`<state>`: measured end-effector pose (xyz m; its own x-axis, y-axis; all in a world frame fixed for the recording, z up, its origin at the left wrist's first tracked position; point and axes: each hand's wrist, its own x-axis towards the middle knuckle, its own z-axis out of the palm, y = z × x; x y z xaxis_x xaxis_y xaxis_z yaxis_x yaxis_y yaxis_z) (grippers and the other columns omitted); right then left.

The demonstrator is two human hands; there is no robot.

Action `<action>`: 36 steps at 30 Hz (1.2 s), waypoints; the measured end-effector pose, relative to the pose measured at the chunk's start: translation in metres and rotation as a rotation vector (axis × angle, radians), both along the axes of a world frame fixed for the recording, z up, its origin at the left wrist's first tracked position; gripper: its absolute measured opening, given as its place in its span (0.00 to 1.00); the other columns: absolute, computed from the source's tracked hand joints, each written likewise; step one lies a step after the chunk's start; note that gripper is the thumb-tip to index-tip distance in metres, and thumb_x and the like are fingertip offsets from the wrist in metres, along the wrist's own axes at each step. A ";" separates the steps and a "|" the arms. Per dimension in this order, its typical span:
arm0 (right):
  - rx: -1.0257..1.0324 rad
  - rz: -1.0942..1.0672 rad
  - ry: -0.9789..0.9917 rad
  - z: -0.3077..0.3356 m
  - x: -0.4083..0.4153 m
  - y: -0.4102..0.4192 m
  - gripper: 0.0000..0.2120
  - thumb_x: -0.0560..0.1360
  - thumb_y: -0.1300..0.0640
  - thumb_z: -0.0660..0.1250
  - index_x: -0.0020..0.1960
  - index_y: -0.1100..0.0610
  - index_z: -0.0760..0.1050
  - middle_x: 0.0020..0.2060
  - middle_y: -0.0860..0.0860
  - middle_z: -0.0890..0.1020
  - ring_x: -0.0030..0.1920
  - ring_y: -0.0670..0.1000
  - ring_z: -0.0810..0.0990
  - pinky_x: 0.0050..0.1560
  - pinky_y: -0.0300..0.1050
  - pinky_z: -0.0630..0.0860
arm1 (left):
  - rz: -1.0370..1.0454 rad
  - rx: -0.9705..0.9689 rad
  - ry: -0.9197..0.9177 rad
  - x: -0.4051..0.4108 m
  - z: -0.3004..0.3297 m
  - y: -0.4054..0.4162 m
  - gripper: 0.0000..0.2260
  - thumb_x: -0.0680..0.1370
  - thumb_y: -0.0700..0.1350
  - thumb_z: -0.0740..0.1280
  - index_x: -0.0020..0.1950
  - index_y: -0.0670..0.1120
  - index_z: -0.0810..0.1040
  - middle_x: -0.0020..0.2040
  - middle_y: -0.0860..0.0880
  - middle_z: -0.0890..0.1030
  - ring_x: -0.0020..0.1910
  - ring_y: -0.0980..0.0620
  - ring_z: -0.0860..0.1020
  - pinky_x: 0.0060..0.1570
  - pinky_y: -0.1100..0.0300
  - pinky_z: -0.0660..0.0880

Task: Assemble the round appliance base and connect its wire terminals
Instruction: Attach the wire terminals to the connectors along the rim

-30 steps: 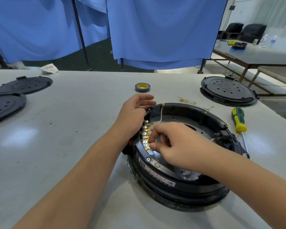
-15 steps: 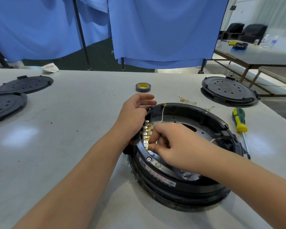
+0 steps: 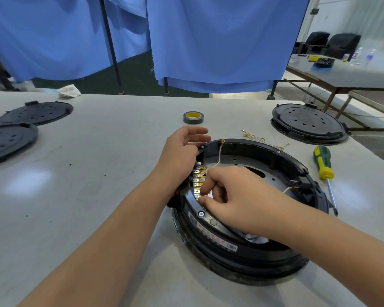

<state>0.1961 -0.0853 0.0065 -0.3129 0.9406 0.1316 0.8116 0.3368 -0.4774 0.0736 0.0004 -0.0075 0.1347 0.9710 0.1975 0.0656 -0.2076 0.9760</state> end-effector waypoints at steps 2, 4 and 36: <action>0.001 -0.005 0.010 0.001 -0.001 0.000 0.05 0.72 0.50 0.67 0.39 0.49 0.74 0.24 0.43 0.74 0.29 0.40 0.72 0.31 0.36 0.65 | -0.002 0.002 0.006 0.000 0.000 0.000 0.21 0.73 0.24 0.54 0.54 0.46 0.76 0.47 0.52 0.81 0.48 0.60 0.79 0.37 0.75 0.73; 0.012 -0.012 0.002 0.001 -0.002 0.001 0.07 0.72 0.49 0.67 0.37 0.48 0.72 0.24 0.43 0.74 0.29 0.39 0.72 0.31 0.35 0.64 | -0.003 0.005 0.007 0.000 0.000 0.001 0.22 0.73 0.24 0.54 0.54 0.46 0.76 0.47 0.52 0.81 0.48 0.60 0.79 0.37 0.76 0.73; -0.166 -0.037 0.114 0.009 0.001 0.002 0.07 0.70 0.50 0.72 0.36 0.51 0.78 0.24 0.45 0.78 0.27 0.41 0.75 0.36 0.45 0.75 | 0.153 -0.078 -0.069 -0.004 -0.001 -0.016 0.19 0.73 0.28 0.58 0.54 0.47 0.78 0.50 0.51 0.83 0.52 0.55 0.81 0.51 0.61 0.78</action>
<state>0.1970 -0.0831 0.0151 -0.2700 0.9628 0.0068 0.7594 0.2173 -0.6133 0.0694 -0.0154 -0.0080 -0.0273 0.9918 0.1248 0.0227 -0.1242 0.9920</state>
